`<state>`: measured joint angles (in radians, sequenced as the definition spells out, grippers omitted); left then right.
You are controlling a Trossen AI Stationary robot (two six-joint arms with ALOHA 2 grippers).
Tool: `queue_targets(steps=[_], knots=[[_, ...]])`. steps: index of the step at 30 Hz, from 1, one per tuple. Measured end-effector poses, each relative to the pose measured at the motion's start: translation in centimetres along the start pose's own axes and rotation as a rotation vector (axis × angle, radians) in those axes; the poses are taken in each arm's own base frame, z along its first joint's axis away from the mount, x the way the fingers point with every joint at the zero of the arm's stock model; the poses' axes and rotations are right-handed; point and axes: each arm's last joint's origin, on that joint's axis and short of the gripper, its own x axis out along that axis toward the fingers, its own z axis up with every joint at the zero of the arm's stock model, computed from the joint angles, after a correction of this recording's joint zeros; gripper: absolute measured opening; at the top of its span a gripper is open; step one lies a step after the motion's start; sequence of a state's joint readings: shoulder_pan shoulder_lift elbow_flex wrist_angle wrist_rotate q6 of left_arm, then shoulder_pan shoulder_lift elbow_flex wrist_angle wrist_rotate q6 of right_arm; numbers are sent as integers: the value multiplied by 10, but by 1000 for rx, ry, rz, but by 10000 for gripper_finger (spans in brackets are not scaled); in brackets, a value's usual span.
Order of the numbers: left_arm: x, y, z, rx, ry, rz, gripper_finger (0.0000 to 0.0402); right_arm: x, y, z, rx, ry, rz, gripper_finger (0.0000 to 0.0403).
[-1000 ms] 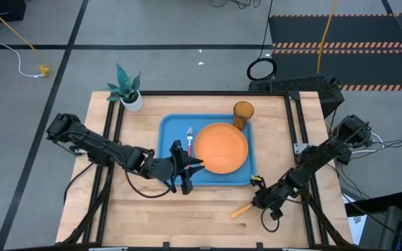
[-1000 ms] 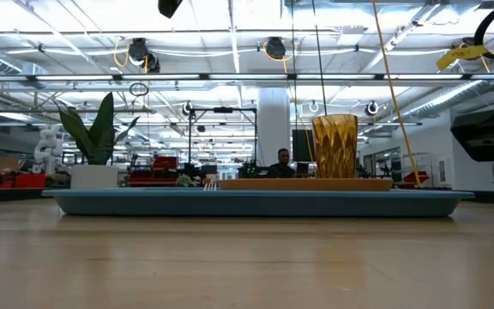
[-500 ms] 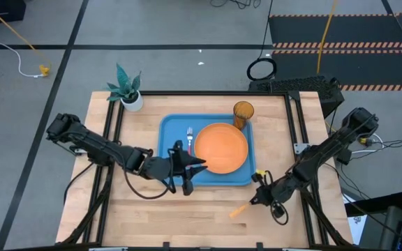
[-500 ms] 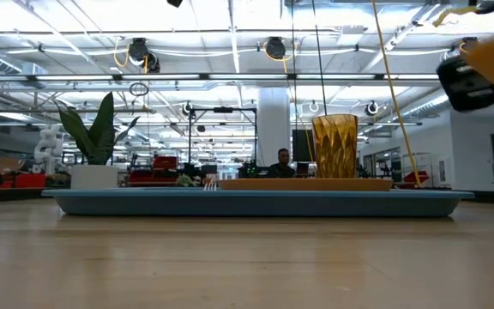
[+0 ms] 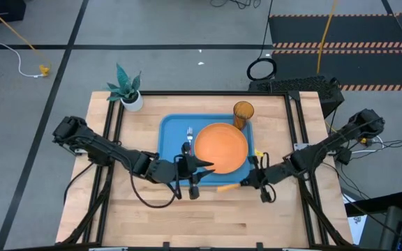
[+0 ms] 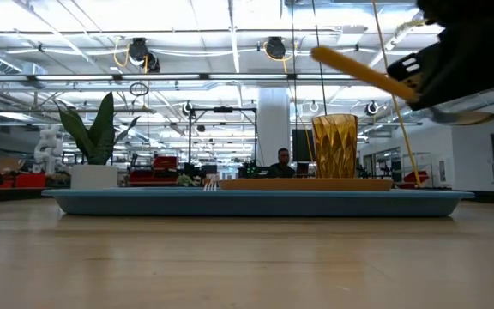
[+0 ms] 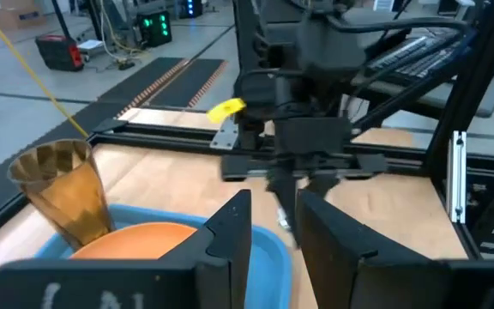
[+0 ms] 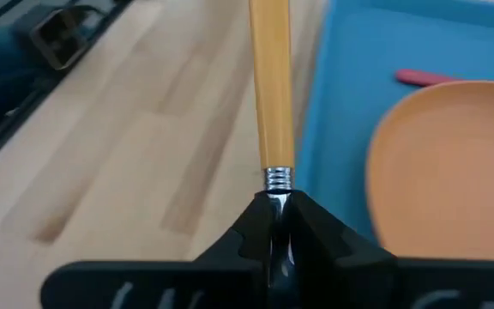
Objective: Pick and place plate/cup/fork/spoon on tray
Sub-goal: Put the yellow spoon on the blue tray to the left side of the red fork
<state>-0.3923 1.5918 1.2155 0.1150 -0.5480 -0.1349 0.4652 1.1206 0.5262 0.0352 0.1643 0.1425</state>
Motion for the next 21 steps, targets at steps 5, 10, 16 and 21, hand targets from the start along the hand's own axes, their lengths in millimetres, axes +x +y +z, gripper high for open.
queue_targets(steps=[5, 10, 16, 21], knots=[[20, -11, 8, 29, 47, 12, 169, 2, -14, 2, 47, -2, -47, 17], [48, -21, 13, 64, 111, 34, 245, 4, -17, 6, 69, 5, -57, 17], [81, -25, 5, 75, 231, -9, 277, 10, -16, 7, 100, 24, -61, 17], [101, -21, -12, 58, 342, -39, 278, 10, -17, 5, 129, 42, -67, 17]])
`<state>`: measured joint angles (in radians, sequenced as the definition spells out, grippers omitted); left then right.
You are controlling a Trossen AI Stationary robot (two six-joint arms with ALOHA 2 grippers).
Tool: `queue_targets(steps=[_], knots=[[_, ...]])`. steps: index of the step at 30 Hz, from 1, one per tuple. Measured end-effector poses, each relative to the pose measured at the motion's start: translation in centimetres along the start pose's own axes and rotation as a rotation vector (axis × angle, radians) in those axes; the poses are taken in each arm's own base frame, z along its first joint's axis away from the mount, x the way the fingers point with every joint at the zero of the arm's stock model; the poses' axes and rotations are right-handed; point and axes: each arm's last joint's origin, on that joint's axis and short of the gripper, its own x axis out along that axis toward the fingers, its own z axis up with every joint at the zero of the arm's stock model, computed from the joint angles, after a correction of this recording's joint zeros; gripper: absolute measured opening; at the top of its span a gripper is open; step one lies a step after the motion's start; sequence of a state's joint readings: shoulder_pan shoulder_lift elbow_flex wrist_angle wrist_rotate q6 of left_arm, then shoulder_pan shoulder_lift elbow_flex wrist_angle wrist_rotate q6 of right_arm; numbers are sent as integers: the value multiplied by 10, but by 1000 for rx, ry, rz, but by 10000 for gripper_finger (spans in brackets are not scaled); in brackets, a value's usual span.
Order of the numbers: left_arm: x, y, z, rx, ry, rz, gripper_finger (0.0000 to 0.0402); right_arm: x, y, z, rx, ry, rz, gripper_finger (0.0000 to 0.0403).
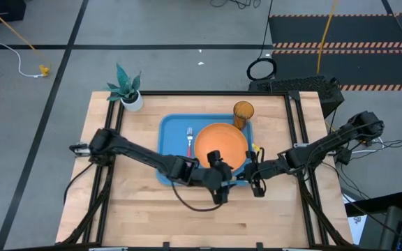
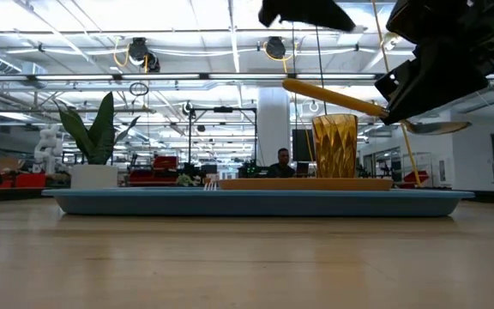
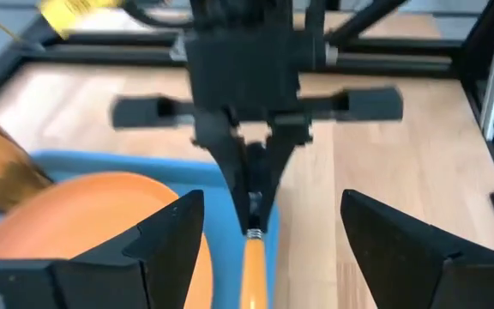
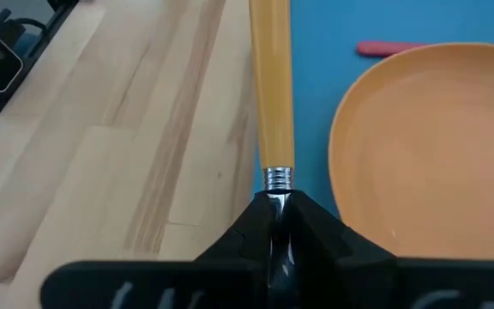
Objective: Pick and place plate/cup/fork/spoon on tray
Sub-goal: Put the yellow spoon on the blue tray to the left side of the red fork
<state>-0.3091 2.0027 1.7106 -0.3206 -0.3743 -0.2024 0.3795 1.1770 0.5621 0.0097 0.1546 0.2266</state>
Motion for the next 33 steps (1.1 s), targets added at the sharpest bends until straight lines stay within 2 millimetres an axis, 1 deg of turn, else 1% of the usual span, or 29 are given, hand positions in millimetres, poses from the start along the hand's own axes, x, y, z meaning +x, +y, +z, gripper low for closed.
queue_targets(steps=[5, 9, 16, 23, 33], knots=[[19, 11, -10, -23, 56, -13, 278, 0, -1, 0, 8, -2, -6, 17], [31, 19, -17, -51, 107, -21, 278, 1, -4, 1, 35, -3, -19, 17], [39, 27, -22, -63, 145, -23, 278, 1, -7, 1, 42, 5, -33, 17], [52, 27, -31, -53, 165, -39, 278, 1, -8, 0, 42, 10, -35, 17], [58, 33, -36, -56, 202, -45, 278, 1, -7, 1, 42, 1, -33, 17]])
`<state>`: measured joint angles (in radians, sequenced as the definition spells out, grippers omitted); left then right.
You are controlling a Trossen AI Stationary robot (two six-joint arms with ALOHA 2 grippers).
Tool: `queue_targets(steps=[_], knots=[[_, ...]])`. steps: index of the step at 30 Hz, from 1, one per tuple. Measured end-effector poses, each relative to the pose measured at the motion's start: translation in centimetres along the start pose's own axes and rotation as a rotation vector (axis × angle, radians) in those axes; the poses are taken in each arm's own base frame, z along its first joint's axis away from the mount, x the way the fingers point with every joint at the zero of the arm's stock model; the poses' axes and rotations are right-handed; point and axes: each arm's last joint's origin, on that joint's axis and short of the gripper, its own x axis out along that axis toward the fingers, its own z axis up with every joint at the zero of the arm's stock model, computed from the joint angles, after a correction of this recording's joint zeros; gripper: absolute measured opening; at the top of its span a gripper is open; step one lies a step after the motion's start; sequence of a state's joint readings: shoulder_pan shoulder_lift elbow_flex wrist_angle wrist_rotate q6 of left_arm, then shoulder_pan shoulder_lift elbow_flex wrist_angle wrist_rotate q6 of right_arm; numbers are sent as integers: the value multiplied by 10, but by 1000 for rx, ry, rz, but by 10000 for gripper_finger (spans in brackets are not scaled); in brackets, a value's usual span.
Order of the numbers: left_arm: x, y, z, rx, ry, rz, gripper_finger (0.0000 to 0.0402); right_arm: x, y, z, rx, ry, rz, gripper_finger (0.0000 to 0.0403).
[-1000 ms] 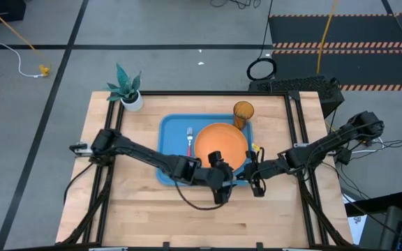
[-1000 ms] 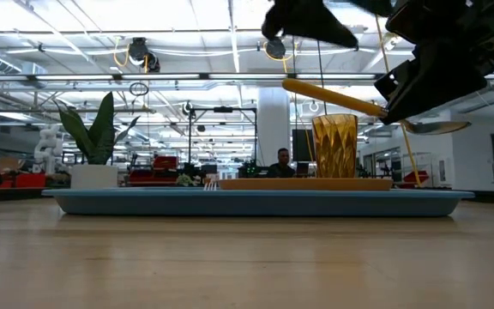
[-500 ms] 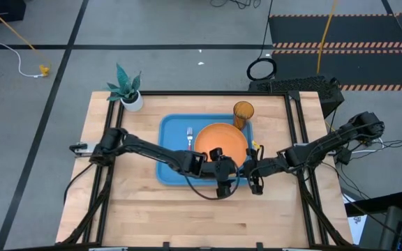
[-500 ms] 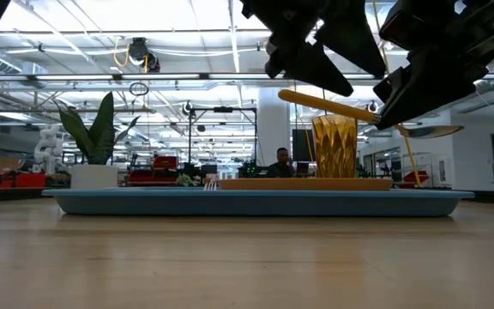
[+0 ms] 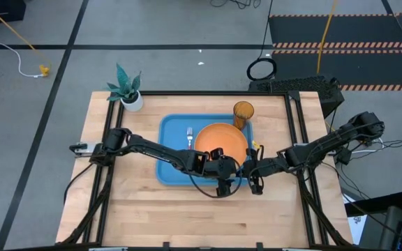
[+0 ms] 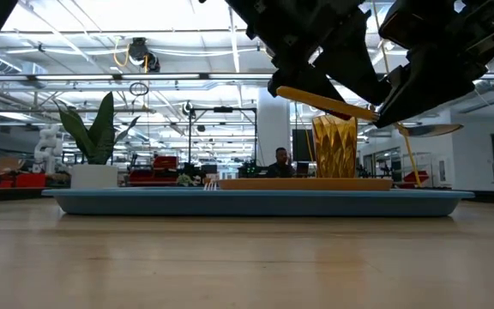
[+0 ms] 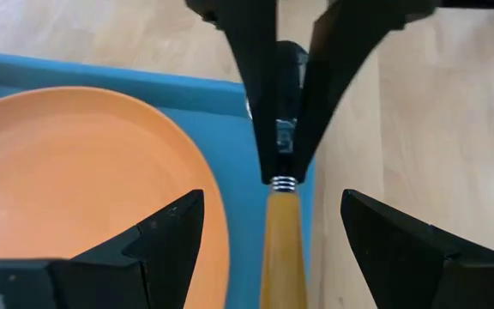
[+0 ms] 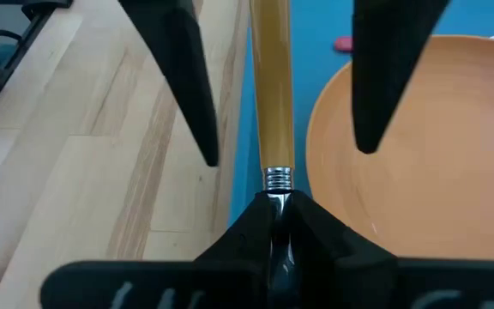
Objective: Pick and place plate/cup/fork/spoon on tray
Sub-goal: Put the yellow spoon on the blue tray to the left side of the red fork
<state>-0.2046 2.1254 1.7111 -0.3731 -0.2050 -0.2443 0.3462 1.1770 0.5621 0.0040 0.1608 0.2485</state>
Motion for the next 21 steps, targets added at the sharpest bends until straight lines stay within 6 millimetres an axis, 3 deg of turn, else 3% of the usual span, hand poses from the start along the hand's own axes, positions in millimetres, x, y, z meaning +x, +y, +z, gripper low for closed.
queue_targets(steps=[14, 21], knots=[[1, 1, -2, -20, 23, -14, 273, 0, 0, 4, -1, -41, -13, 17], [2, 7, -3, -41, 45, 5, 207, 0, 0, 4, -4, -42, -17, 17]])
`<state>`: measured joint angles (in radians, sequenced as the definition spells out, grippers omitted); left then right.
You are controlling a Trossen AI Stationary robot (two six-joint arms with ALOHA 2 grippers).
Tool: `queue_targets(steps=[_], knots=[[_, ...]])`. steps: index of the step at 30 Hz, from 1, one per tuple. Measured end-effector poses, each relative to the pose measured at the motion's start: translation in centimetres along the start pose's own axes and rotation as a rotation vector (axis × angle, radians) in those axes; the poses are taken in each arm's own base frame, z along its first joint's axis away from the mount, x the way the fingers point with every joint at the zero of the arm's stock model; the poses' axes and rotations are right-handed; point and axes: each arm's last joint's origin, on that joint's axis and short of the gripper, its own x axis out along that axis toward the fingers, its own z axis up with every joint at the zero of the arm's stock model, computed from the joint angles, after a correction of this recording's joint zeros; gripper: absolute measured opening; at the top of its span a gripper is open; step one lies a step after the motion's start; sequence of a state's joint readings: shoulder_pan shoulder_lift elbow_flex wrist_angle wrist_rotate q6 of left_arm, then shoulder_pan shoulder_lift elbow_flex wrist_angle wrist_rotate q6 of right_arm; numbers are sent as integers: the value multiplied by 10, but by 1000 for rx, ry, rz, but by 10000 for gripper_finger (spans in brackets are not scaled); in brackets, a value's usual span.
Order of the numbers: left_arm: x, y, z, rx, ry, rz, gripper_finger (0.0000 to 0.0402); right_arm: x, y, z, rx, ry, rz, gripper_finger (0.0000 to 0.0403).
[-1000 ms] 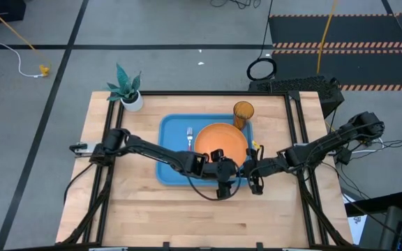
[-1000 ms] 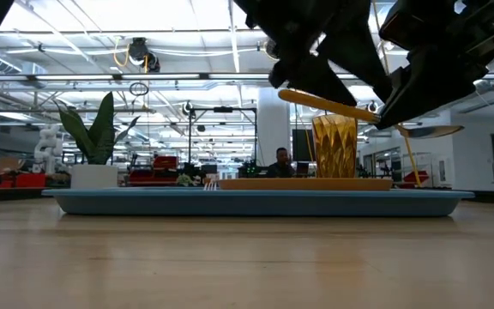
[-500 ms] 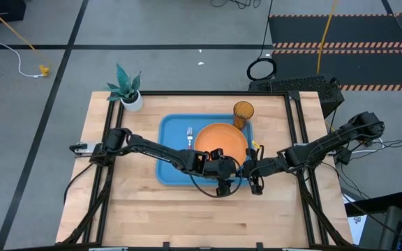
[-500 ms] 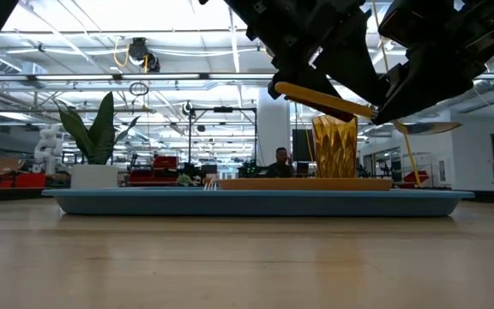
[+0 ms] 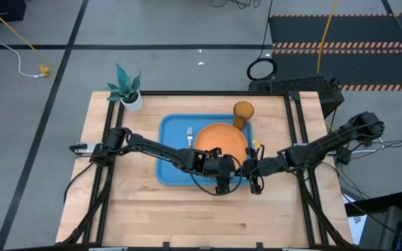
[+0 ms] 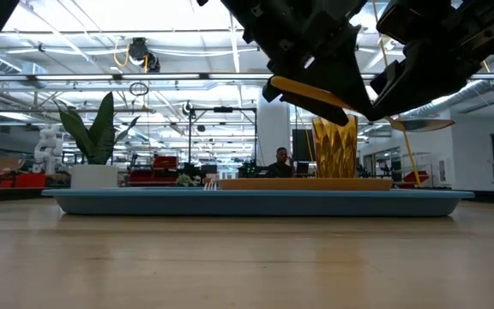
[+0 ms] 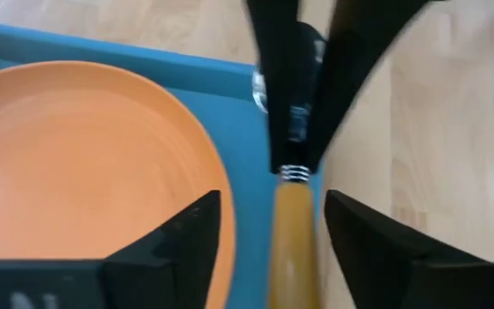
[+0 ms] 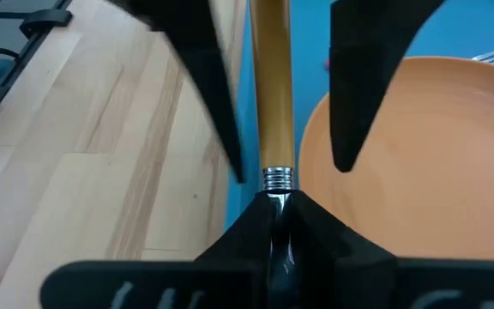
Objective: Pick and place plate/cup/fork/spoon on tray
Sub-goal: Put the yellow spoon on the blue tray to the left side of the red fork
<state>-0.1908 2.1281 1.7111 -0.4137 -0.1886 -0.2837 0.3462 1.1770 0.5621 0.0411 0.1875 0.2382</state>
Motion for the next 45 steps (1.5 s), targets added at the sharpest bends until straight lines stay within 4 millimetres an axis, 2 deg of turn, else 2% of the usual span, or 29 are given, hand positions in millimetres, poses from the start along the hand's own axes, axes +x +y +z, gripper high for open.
queue_targets(steps=[9, 17, 28, 36, 40, 45], knots=[[0, 0, 0, 16, -3, 1, 113, 0, 0, 0, 0, 0, -2, 17], [0, 0, 1, 23, -12, -5, 61, 0, -1, 0, -4, -5, -22, 17], [0, 0, 1, 25, -12, -2, 69, 0, 0, 2, 0, -24, -17, 24], [-6, 0, 3, 9, -11, 6, 58, -3, 0, 9, 5, -94, -18, 92], [-13, -5, 3, 11, -12, -1, 71, -14, -1, 15, 10, -148, -17, 126], [-15, -14, -2, -7, 10, -10, 59, -42, -3, 26, -10, -267, 10, 146]])
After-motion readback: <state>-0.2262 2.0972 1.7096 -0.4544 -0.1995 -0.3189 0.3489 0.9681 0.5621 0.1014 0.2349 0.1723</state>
